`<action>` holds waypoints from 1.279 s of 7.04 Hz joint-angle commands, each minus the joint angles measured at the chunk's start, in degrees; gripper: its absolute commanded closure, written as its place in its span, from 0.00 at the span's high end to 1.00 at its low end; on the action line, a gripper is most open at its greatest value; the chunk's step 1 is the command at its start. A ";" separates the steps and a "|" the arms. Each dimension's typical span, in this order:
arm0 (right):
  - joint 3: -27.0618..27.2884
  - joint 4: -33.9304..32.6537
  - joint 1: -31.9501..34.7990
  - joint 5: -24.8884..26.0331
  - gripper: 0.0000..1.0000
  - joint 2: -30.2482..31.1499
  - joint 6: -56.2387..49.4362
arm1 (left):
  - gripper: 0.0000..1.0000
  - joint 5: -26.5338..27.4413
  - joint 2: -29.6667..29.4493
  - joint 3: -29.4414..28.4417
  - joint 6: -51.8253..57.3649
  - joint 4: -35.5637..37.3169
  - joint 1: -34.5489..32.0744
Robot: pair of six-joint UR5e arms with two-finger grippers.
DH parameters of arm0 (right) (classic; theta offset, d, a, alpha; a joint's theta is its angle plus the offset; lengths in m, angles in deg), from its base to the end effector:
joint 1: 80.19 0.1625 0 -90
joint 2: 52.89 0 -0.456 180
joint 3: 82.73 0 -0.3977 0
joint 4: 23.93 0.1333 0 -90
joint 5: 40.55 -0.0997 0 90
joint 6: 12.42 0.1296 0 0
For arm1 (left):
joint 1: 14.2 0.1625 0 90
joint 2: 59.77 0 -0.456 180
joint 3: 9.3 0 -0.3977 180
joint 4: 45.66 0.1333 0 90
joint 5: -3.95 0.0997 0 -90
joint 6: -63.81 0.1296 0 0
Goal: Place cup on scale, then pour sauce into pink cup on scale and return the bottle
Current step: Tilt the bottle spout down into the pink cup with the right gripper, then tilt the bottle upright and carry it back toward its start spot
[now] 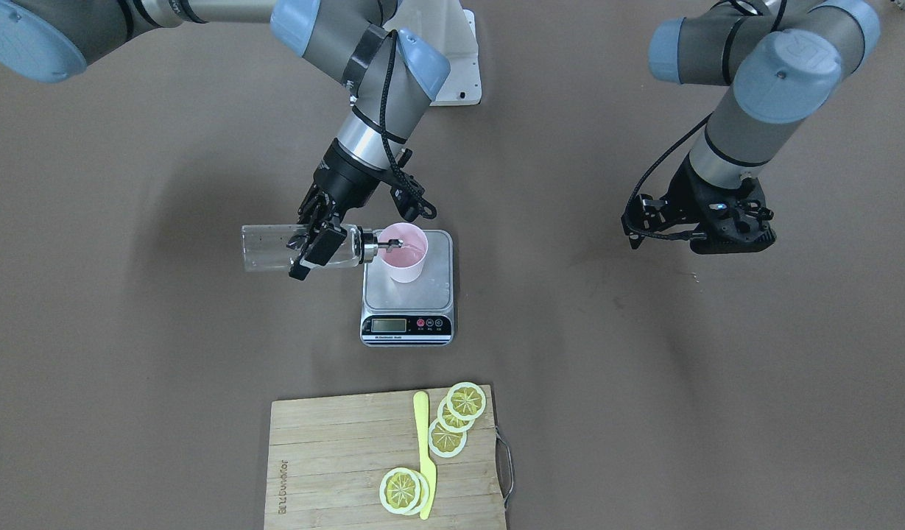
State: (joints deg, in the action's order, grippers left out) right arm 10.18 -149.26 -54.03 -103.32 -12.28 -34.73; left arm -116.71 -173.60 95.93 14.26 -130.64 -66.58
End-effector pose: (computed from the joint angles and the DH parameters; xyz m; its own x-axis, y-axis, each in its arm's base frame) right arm -0.5599 -0.4896 0.2258 0.1477 -0.8440 -0.5157 0.9885 0.1095 0.1039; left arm 0.3363 -0.5464 0.3656 0.7139 -0.0121 -0.7001 0.0577 0.9975 0.0416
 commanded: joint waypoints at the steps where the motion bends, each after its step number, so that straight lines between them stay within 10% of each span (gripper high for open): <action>1: 0.87 -0.18 0.03 0.28 0.00 0.00 -1.07 | 0.97 -0.01 0.02 -0.03 -0.02 0.00 -0.08; 9: 18.75 29.94 3.26 -14.36 0.00 20.53 34.26 | 0.97 -0.01 -0.15 0.24 -0.10 0.00 0.01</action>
State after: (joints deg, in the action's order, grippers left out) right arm 23.60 -124.39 -52.73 -113.73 3.50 -2.58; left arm -116.72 -173.76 96.17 14.16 -130.65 -66.60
